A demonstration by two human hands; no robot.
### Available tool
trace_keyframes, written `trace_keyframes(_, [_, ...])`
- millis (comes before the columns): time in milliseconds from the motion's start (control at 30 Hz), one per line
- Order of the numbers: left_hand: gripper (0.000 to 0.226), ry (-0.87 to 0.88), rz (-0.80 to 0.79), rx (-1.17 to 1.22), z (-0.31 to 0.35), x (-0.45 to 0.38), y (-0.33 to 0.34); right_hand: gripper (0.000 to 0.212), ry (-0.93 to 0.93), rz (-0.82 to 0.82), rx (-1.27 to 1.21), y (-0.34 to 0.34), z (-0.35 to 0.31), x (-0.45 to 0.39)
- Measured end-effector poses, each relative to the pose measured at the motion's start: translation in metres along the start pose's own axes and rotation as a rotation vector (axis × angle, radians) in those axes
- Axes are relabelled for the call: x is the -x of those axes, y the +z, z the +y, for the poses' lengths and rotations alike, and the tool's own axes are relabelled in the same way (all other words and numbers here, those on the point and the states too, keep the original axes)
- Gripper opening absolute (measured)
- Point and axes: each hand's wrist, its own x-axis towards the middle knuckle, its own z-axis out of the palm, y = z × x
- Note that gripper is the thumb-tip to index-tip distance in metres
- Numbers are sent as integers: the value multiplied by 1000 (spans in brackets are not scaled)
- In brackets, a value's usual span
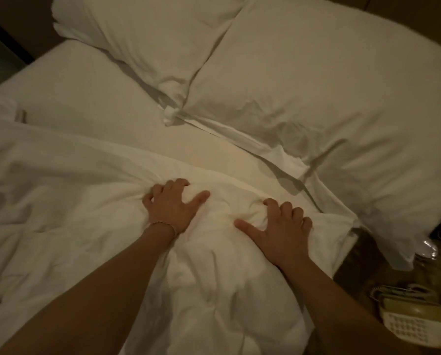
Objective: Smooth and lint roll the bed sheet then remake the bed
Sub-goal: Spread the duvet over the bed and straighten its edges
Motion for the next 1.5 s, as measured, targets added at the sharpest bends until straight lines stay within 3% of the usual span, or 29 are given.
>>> trace_keyframes(133, [80, -234, 84, 71, 17, -11, 2, 85, 6, 21, -28, -1, -1, -5])
trace_keyframes(233, [61, -259, 264, 398, 43, -8, -5, 77, 31, -66, -245, -12, -1, -4])
trace_keyframes(300, [59, -230, 367, 608, 70, -7, -24, 75, 52, -15, -409, -31, 3, -3])
trace_keyframes(467, [52, -106, 568, 793, 146, -13, -80, 67, 17, 218, -570, -105, 33, -2])
trace_keyframes(833, [51, 191, 912, 836, 375, -31, -265, 63, -39, 602, -728, -329, 114, -30])
trace_keyframes(900, [47, 226, 836, 756, 407, -53, -258, 61, -34, 591, -640, -349, 135, -51])
trace_keyframes(1067, [55, 239, 267, 170, 415, -81, -117, 74, 169, 340, -375, -283, 207, -110])
trace_keyframes(1133, [55, 267, 268, 123, 405, -74, -74, 77, 172, 300, -374, -251, 221, -115])
trace_keyframes(1233, [54, 297, 332, 149, 398, -74, -50, 72, 158, 368, -296, -233, 222, -118])
trace_keyframes(1367, [56, 323, 300, 173, 393, -72, -48, 69, 141, 455, -282, -239, 196, -120])
trace_keyframes(1500, [54, 409, 378, 154, 376, -65, -67, 81, 17, 399, -270, -249, 166, -131])
